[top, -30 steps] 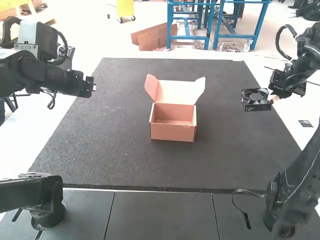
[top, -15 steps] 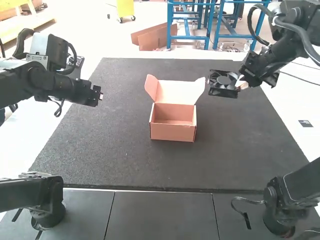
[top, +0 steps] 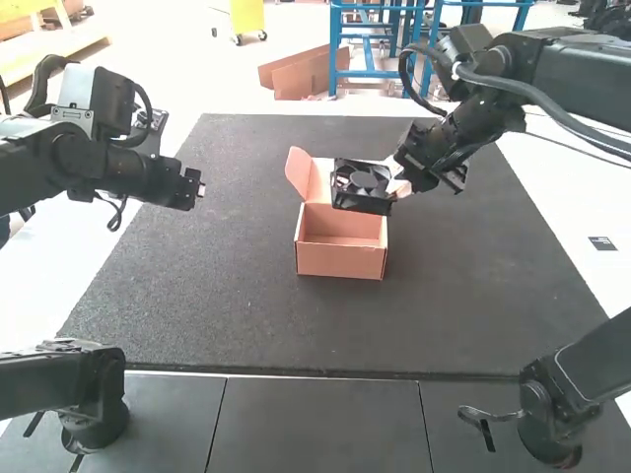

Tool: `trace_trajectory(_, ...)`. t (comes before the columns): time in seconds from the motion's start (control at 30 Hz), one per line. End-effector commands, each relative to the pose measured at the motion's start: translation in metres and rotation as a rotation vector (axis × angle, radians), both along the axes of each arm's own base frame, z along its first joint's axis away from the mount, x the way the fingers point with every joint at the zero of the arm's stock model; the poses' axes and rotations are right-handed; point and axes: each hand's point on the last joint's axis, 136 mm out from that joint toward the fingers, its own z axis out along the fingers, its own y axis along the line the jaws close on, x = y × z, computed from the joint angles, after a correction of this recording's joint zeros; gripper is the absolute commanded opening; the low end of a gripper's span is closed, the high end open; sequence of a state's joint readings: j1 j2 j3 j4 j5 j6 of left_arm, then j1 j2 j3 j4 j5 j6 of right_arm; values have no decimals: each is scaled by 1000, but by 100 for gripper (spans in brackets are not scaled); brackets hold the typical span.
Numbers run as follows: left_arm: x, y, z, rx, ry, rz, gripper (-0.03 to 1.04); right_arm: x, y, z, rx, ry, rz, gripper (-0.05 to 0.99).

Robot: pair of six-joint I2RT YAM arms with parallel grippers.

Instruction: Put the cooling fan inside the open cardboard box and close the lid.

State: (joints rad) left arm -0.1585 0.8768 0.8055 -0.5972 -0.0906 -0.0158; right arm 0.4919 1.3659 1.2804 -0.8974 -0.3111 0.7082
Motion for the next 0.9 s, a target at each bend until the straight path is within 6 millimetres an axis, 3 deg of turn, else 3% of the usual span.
trace_trajectory(0.0,-3,0,8,6,-33,-4,97,8,13,-9,-17,-2,-5,0)
trace_trajectory(0.2,-4,0,12,5,-42,-4,97,29,32,-32,-44,-3,2,-1)
trace_trajectory(0.5,-4,0,21,0,-61,-3,97,76,38,-57,-117,-57,-49,-1)
trace_trajectory(0.87,-3,0,28,-4,-72,-1,97,94,42,-91,-167,-45,-55,-1)
